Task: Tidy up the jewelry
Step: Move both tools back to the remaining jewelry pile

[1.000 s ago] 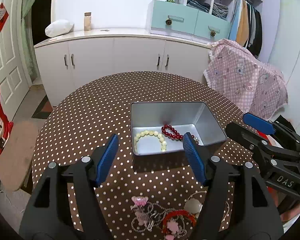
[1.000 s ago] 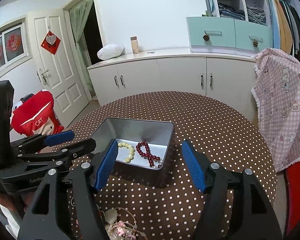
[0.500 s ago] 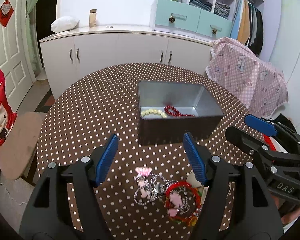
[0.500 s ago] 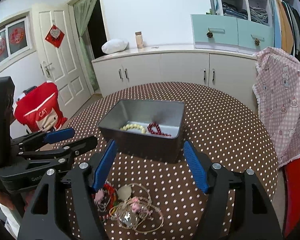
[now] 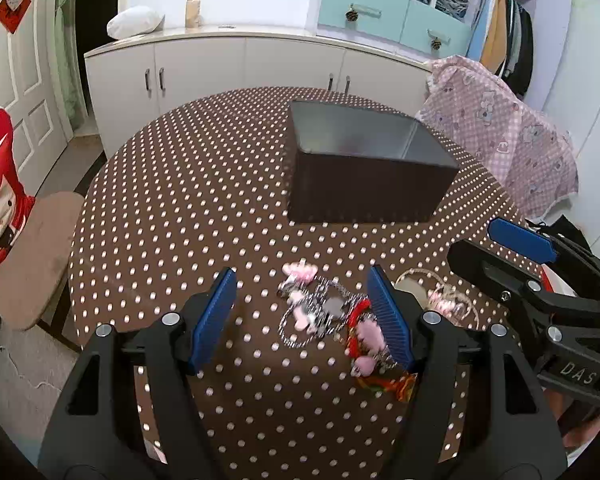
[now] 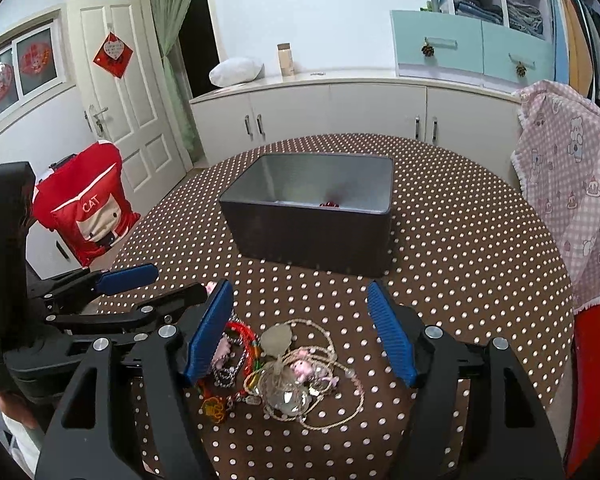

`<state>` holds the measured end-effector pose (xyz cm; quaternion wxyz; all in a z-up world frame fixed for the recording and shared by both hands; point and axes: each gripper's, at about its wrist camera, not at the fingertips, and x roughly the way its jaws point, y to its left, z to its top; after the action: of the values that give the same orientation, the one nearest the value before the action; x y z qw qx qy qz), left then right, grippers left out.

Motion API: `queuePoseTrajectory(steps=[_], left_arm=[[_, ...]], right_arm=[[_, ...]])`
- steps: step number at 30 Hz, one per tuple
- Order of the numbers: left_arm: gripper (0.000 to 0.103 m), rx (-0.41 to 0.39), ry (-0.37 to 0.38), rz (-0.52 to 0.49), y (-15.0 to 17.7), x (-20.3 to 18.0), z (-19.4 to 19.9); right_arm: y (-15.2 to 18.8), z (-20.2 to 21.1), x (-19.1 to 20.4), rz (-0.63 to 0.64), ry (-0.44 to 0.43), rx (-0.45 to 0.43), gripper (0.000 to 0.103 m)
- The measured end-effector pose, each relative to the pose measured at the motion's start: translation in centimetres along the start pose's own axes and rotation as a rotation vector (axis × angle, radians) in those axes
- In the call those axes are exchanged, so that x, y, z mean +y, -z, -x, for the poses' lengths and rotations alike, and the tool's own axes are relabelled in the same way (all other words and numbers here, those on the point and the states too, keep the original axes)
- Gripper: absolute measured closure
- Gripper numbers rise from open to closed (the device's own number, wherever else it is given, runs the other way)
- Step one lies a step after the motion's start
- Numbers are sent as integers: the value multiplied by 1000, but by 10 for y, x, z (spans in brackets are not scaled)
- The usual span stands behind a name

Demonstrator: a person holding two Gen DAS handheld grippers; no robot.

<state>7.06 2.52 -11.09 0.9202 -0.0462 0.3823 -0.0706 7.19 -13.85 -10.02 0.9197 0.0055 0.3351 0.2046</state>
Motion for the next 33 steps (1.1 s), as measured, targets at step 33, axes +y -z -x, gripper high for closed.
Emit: queuePoseTrajectory(steps=[33], left_arm=[[46, 36, 41, 27, 21, 45, -6]], right_arm=[[11, -30, 26, 50, -35, 95, 37]])
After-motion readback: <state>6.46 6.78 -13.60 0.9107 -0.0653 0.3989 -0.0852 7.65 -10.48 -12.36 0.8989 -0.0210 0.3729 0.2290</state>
